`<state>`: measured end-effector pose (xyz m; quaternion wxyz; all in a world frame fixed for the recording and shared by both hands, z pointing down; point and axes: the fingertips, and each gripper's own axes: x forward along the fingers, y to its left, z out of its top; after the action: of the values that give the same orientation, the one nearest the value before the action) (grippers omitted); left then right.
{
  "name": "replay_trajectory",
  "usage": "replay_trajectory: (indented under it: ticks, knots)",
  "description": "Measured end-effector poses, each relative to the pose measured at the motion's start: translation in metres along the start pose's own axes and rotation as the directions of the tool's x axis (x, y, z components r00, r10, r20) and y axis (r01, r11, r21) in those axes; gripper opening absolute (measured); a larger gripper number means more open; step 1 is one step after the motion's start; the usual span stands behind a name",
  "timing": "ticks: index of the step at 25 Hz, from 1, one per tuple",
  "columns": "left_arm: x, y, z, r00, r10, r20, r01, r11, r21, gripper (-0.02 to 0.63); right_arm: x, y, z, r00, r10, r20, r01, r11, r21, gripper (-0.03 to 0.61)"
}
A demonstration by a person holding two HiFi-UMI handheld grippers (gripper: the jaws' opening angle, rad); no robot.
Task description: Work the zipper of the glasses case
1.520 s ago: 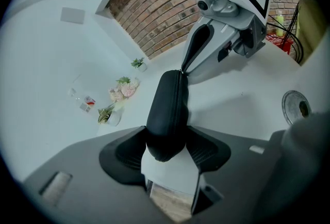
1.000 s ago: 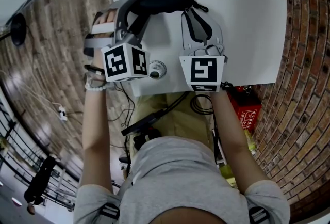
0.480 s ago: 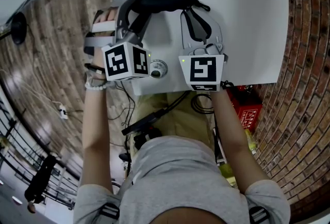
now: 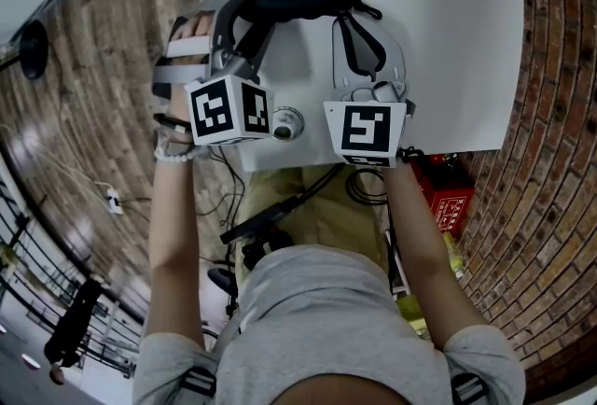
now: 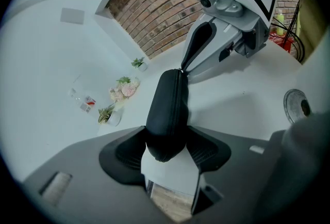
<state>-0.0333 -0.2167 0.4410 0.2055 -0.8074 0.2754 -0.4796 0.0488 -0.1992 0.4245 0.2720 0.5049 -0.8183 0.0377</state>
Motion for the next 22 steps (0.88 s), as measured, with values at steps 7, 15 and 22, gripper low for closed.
replay_trajectory:
  ticks: [7, 15, 22]
  knots:
    - [0.0002, -0.0006, 0.0001, 1.000, 0.002, 0.000, -0.002, 1.000, 0.000, 0.251, -0.0005, -0.0013, -0.0002, 1.000, -0.028, -0.007, 0.028, 1.000, -0.011, 0.032]
    - [0.0007, -0.0008, 0.0003, 1.000, 0.006, -0.001, -0.006, 1.000, 0.002, 0.252, 0.0005, 0.0009, -0.0008, 0.999, 0.047, 0.012, -0.048, 0.994, 0.098, 0.025]
    - [0.0020, -0.0016, -0.0013, 1.000, 0.006, -0.002, -0.006, 1.000, 0.000, 0.251, -0.0007, 0.0006, -0.0055, 0.988, 0.148, 0.046, -0.155, 0.940, 0.305, 0.007]
